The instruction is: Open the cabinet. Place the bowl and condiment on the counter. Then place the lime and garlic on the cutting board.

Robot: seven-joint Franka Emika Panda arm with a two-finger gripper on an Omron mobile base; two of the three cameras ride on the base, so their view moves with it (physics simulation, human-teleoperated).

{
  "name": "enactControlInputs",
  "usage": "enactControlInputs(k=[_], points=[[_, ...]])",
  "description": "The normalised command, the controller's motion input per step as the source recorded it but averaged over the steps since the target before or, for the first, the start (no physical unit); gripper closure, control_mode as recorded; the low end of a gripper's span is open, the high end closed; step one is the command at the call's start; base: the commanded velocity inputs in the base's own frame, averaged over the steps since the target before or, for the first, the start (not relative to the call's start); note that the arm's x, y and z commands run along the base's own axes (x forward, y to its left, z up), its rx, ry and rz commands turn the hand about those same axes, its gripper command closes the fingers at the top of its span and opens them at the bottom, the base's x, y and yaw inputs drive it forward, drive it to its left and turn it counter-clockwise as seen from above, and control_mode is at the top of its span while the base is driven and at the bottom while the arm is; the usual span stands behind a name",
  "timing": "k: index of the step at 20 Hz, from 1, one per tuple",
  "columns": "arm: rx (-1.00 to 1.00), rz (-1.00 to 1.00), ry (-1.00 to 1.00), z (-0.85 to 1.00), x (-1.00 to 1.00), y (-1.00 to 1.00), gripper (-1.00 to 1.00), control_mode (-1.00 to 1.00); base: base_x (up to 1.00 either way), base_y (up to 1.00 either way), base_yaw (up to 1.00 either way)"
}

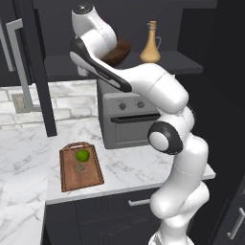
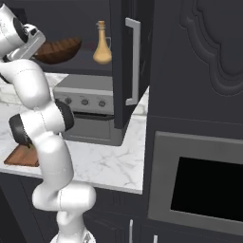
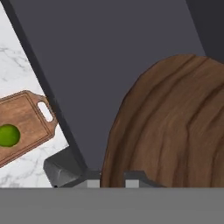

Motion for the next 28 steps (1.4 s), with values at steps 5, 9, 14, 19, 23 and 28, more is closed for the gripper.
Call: enactControlInputs(k=[5,9,14,19,23,28], points=[[0.00,0.00,0.00,-0.09,-0.93,0.06,1.00,-1.00,0.00,0.00,0.00],[0.02,0.00,0.00,-0.19,-1.00,0.00,1.00,-1.00,0.00,0.00,0.00],[0.06,0.00,-0.02,-0.34,-1.00,0.00,1.00,-1.00,0.00,0.00,0.00],[0.10,0.00,-0.05,-0.45,-1.00,0.00,1.00,-1.00,0.00,0.00,0.00],[0.14,0.00,-0.06,-0.18,-1.00,-0.05,1.00,-1.00,0.00,0.00,0.00],[0.18,0.00,-0.02,-0.25,-0.83,-0.39,1.00,-1.00,0.00,0.00,0.00]])
